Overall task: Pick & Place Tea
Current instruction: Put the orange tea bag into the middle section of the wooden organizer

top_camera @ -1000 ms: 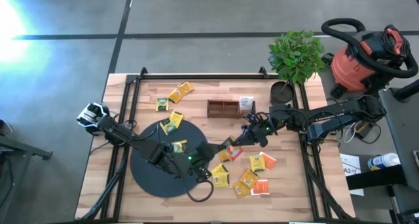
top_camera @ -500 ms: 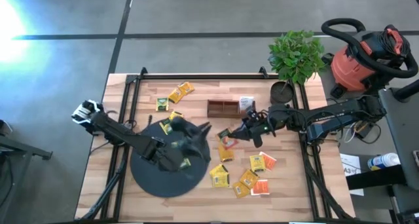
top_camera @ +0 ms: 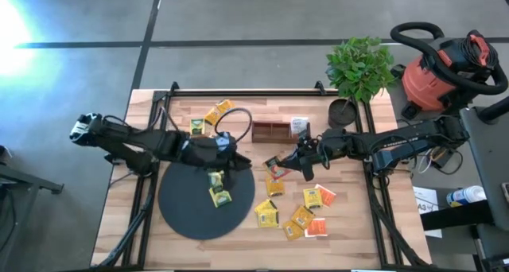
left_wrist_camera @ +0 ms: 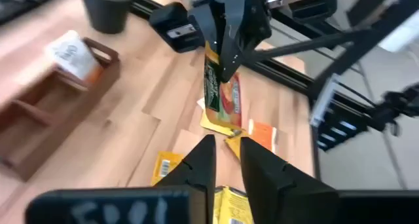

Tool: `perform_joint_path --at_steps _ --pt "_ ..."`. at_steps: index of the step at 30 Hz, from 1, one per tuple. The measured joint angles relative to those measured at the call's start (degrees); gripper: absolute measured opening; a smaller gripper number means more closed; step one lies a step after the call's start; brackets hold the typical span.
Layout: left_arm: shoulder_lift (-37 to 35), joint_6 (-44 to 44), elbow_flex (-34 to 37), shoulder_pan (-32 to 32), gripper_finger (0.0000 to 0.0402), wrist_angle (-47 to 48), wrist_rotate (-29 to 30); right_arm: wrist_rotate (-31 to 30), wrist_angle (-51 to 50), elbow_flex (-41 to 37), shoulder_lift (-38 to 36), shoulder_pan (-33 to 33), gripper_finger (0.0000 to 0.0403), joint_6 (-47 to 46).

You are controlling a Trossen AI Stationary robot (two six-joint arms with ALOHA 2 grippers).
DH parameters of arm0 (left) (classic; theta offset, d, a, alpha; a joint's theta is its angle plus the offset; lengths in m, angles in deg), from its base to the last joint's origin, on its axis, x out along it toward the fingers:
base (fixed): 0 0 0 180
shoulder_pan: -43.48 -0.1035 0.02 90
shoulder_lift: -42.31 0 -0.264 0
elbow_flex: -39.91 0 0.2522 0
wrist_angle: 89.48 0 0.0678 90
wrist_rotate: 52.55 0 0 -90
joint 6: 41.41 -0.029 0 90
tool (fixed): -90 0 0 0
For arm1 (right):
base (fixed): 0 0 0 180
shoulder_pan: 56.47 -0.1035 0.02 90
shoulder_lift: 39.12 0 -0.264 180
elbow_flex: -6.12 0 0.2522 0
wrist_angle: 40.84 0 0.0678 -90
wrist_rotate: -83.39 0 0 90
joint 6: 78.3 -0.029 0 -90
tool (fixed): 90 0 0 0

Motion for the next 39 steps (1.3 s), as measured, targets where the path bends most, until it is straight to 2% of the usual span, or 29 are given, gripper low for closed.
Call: perform_joint_path --at_steps 5,8,14,20,27,36,39 --pt "1.15 1.07 -0.10 -4.97 0.0130 0.38 -9.77 -0.02 0.05 0.00 0.00 -0.50 0.0009 1.92" --pt "1.99 2.26 -0.10 -8.74 0.0159 0.17 -17.75 -0.01 0.07 0.00 0.00 -0.73 0.0009 2.29" --pt "3.18 3.62 -0.10 -13.40 0.0170 -3.24 -28.84 -1.74 0.25 0.00 0.00 -0.82 0.0009 3.81" --pt "4.32 3.76 -0.08 -13.77 0.0170 -5.53 -29.35 -7.45 0.58 0.00 0.01 -0.82 0.0009 5.15" --pt "4.53 1.96 -0.08 -14.32 0.0170 -10.79 -24.58 -16.74 7.53 0.00 0.07 -0.80 0.0008 5.12" --pt "4.49 1.71 -0.08 -16.94 0.0170 -12.25 -24.37 -18.24 11.48 0.00 0.07 -0.75 0.0008 5.12" --pt "4.51 1.57 -0.08 -17.22 0.0170 -12.13 -24.19 -20.99 11.32 0.00 0.01 -0.82 0.0008 5.15"
